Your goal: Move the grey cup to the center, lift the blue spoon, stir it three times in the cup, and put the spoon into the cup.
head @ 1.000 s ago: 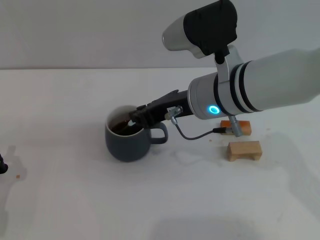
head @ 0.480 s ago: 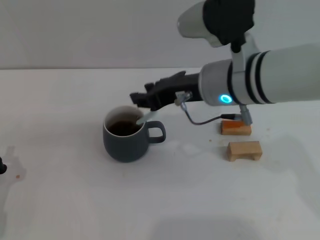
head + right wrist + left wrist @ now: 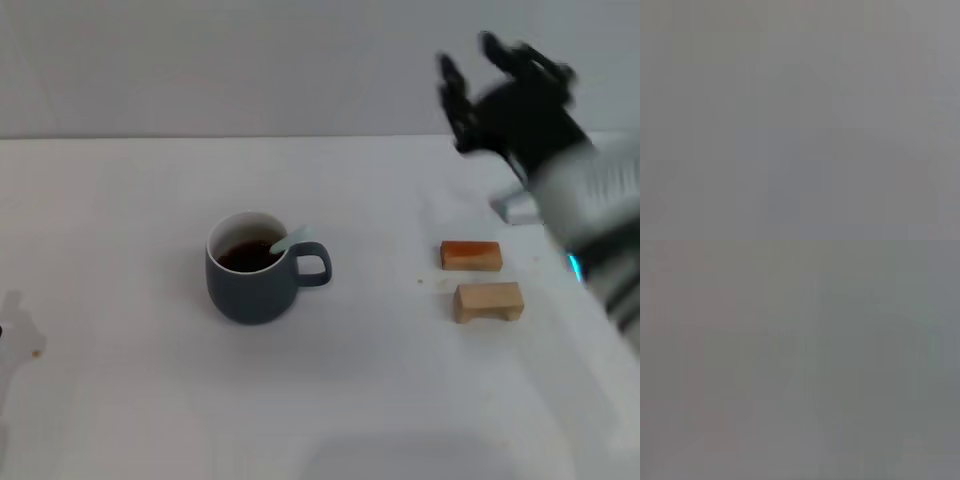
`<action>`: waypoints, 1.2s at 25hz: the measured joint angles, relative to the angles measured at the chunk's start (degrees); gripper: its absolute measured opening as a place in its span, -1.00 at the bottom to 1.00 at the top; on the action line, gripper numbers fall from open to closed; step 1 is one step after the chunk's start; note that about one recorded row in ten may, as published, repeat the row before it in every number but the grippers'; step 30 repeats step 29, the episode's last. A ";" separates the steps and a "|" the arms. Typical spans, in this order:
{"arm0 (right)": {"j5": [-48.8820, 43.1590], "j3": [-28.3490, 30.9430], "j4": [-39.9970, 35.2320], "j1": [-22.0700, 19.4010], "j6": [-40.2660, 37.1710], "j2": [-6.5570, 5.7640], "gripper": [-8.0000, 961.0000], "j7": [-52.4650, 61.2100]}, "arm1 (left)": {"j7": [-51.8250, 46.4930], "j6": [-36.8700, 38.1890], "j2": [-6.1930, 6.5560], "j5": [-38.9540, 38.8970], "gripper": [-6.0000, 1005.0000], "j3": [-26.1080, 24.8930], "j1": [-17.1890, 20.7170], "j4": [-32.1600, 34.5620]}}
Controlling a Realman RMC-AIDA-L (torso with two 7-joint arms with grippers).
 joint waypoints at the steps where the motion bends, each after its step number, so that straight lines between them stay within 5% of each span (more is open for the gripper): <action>1: -0.67 -3.03 -2.98 -1.07 -8.07 0.00 -0.10 -0.14 | 0.00 0.09 0.00 -0.01 -0.99 -0.20 0.04 0.01; 6: 1.52 -17.73 -20.78 -2.93 -46.89 0.12 -0.08 2.94 | -0.01 1.20 0.01 -0.01 -0.99 -1.59 0.42 0.01; 13: 10.89 -24.22 -34.01 -3.92 -58.46 0.21 -0.04 17.90 | -0.02 2.46 0.01 0.00 -0.99 -2.60 0.88 0.06; 20: 15.02 -25.65 -36.51 -7.83 -61.75 0.02 -0.01 21.52 | 0.38 2.52 0.07 0.00 -0.99 -3.24 1.24 0.09; 26: 15.14 -25.49 -38.16 -8.02 -61.70 0.15 0.44 21.71 | 0.38 2.52 0.02 0.00 -0.99 -3.34 1.38 0.56; 30: 15.72 -25.65 -38.25 -7.98 -61.68 0.19 0.44 21.75 | 0.45 2.49 -0.05 0.00 -0.99 -3.33 1.40 0.63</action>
